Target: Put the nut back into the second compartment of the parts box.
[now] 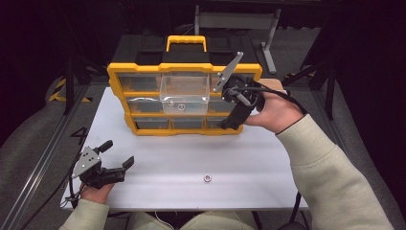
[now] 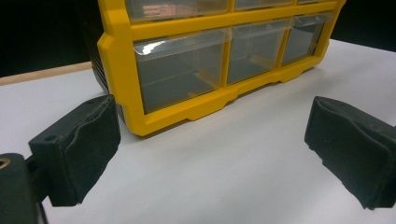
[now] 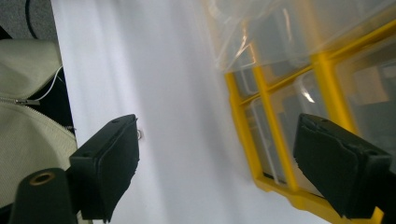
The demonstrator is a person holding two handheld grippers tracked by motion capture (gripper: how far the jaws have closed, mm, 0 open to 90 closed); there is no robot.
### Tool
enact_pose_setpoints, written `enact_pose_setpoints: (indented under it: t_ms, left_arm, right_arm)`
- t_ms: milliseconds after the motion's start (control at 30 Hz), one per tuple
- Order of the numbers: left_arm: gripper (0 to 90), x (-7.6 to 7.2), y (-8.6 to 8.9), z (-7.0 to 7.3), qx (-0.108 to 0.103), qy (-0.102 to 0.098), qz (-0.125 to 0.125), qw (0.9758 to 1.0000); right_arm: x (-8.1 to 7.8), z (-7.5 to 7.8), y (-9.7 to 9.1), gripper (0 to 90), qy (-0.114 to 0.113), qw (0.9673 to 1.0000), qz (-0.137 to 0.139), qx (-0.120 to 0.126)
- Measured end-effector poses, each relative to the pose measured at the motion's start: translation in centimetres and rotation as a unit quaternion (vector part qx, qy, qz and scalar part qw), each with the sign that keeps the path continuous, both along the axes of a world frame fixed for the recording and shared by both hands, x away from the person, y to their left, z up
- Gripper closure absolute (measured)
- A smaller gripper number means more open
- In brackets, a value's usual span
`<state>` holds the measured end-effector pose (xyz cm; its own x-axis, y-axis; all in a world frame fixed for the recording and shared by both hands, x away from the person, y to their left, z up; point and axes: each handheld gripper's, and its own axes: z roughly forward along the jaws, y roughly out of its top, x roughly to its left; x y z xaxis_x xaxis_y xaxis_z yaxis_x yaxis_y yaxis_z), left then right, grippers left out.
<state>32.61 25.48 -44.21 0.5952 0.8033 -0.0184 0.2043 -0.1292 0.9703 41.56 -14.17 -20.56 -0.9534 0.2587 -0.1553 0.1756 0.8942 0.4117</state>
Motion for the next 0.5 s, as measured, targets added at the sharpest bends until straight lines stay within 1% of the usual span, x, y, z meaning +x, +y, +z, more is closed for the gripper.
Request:
enact_pose_setpoints:
  t_ms: [133, 233, 267, 300, 333, 400, 500]
  left_arm:
    - [4.3, 0.0, 0.0, 0.0, 0.001, 0.002, -0.001, 1.0000]
    - [4.3, -0.1, 0.0, 0.0, 0.001, 0.001, 0.000, 1.0000]
    - [4.3, -0.1, 0.0, 0.0, 0.001, 0.001, 0.000, 1.0000]
    - [4.3, -0.1, 0.0, 0.0, 0.001, 0.002, 0.000, 1.0000]
    - [4.3, -0.1, 0.0, 0.0, 0.000, 0.001, 0.001, 1.0000]
    - [4.3, -0.1, 0.0, 0.0, 0.001, 0.000, 0.001, 1.0000]
    - [4.3, -0.1, 0.1, 0.0, 0.000, 0.000, 0.001, 1.0000]
  right_arm:
    - [-0.5, -2.1, -0.1, 14.1, 0.002, 1.0000, 0.006, 0.005]
    - [-1.0, -3.3, -0.2, 14.1, -0.001, 1.0000, 0.005, 0.006]
    - [-1.0, -3.7, -0.2, 14.1, -0.001, 0.9999, 0.011, 0.008]
    - [-1.2, -4.1, -0.2, 14.1, 0.002, 1.0000, 0.004, 0.007]
    - [-1.2, -4.4, -0.3, 14.1, 0.000, 0.9999, 0.008, 0.009]
    - [-1.4, -5.4, -0.3, 14.2, 0.006, 0.9999, 0.008, 0.013]
    - [-1.5, -6.5, -0.5, 14.2, 0.002, 0.9998, 0.010, 0.016]
